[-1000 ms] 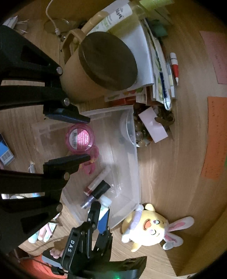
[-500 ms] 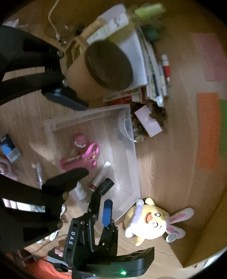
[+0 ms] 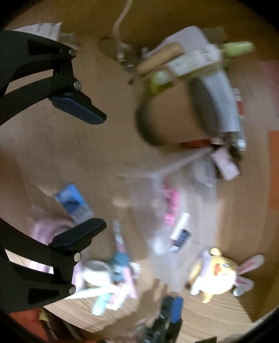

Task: Organize objects
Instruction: 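Place the tape roll and white bottle into the clear box, then grasp the blue card pack with the left tool while the right tool grasps the white tube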

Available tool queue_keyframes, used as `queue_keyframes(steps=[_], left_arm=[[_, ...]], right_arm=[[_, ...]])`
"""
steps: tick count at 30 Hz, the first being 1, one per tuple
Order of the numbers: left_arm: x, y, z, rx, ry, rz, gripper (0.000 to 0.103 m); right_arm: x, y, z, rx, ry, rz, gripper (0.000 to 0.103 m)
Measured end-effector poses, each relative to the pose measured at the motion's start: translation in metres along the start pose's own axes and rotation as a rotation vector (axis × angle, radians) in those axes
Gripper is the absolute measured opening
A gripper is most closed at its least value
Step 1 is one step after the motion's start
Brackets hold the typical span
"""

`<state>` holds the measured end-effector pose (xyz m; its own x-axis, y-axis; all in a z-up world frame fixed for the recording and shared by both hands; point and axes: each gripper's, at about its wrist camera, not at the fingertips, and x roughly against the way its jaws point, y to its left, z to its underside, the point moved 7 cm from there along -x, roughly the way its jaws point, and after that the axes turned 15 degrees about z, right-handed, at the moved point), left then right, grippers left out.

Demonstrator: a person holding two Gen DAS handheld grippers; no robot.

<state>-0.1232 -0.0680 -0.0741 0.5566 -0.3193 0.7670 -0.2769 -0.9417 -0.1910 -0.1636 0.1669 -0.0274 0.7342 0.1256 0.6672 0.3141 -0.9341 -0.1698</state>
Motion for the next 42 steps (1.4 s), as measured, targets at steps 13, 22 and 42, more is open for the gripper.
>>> queue_keyframes(steps=[13, 22, 42], left_arm=[[-0.024, 0.0, 0.035, -0.025, 0.111, 0.029, 0.09], [-0.036, -0.001, 0.021, -0.026, 0.106, 0.05, 0.088], [-0.021, -0.007, 0.02, 0.028, 0.004, 0.024, 0.027]], right_arm=[[-0.016, -0.013, 0.072, -0.009, 0.171, 0.027, 0.052], [-0.025, 0.001, 0.079, 0.026, 0.192, -0.009, 0.051], [-0.013, -0.008, 0.064, -0.003, 0.084, 0.069, 0.015]])
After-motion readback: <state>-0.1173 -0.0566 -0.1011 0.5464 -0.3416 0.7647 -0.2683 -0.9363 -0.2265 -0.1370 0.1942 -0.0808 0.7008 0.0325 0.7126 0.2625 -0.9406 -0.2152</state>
